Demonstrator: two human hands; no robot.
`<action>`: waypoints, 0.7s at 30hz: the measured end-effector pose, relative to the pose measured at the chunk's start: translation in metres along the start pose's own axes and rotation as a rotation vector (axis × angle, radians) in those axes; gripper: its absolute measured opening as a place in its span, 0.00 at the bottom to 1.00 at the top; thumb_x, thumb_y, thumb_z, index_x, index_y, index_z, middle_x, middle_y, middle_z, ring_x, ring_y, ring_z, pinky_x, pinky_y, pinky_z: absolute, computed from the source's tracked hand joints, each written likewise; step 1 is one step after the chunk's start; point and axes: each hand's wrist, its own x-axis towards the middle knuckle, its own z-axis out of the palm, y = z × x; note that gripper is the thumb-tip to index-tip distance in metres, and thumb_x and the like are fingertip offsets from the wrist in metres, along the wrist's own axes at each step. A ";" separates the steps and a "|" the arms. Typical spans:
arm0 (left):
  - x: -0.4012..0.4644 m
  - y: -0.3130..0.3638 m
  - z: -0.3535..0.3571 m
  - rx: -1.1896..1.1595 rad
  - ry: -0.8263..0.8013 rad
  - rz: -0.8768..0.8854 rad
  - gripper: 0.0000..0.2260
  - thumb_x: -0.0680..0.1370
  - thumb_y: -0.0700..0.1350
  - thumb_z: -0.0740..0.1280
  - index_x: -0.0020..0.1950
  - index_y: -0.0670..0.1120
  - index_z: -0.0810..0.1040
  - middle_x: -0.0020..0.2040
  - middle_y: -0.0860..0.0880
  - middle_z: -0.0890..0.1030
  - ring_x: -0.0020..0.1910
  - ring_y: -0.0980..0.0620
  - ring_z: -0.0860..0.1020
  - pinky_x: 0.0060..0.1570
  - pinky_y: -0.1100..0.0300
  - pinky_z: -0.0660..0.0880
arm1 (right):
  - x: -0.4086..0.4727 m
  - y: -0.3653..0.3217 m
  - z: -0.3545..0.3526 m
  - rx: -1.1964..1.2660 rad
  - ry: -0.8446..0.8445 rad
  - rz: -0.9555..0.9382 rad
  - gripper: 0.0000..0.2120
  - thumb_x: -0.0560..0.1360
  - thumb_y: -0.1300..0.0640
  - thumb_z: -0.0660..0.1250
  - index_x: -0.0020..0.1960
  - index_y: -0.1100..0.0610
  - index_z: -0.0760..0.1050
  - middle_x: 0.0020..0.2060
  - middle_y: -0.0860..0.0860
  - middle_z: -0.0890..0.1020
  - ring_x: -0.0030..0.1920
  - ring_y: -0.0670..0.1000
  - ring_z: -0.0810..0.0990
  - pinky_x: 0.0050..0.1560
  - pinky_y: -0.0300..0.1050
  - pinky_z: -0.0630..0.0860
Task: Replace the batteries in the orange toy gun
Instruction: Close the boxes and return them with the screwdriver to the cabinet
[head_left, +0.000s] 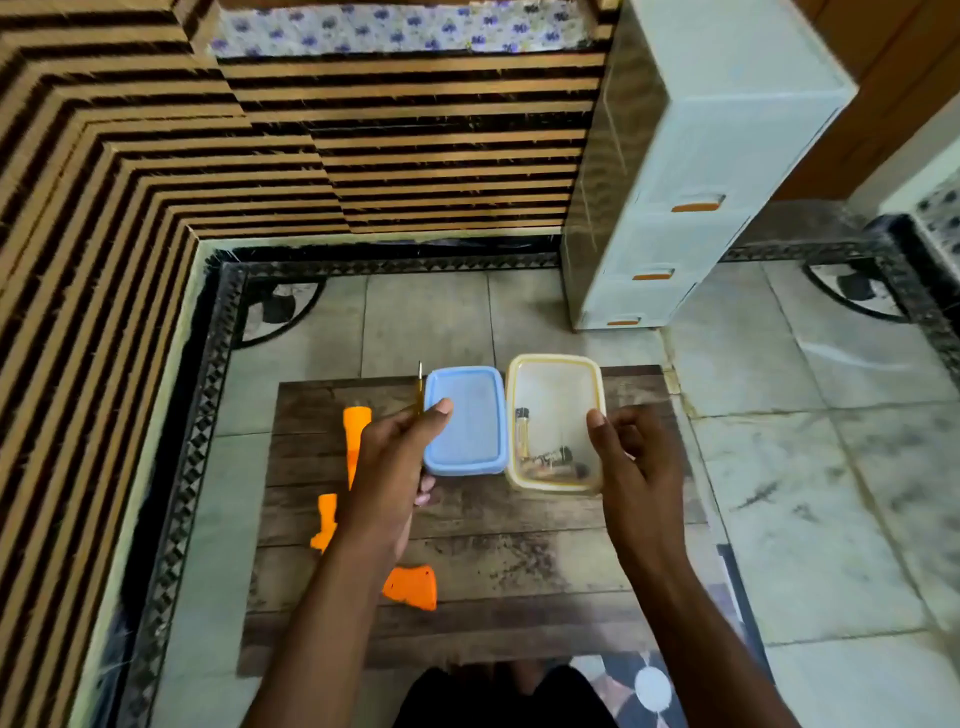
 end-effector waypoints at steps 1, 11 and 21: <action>-0.017 0.019 0.005 0.020 0.001 0.001 0.16 0.80 0.47 0.71 0.31 0.52 0.81 0.33 0.45 0.67 0.22 0.54 0.60 0.25 0.63 0.53 | -0.008 -0.025 -0.011 0.005 0.010 0.003 0.09 0.83 0.53 0.68 0.47 0.56 0.76 0.42 0.51 0.84 0.41 0.45 0.82 0.37 0.32 0.74; -0.104 0.106 0.077 0.174 -0.167 0.082 0.08 0.80 0.47 0.71 0.48 0.41 0.82 0.37 0.42 0.68 0.25 0.54 0.65 0.24 0.63 0.59 | -0.029 -0.135 -0.122 0.058 0.207 0.000 0.07 0.83 0.51 0.68 0.50 0.53 0.79 0.44 0.51 0.86 0.46 0.49 0.85 0.41 0.43 0.75; -0.148 0.115 0.265 0.242 -0.304 0.109 0.08 0.80 0.45 0.70 0.53 0.42 0.82 0.41 0.41 0.78 0.36 0.45 0.71 0.22 0.65 0.61 | 0.014 -0.139 -0.297 0.103 0.347 -0.045 0.08 0.83 0.53 0.69 0.48 0.57 0.80 0.38 0.51 0.84 0.35 0.40 0.82 0.30 0.31 0.72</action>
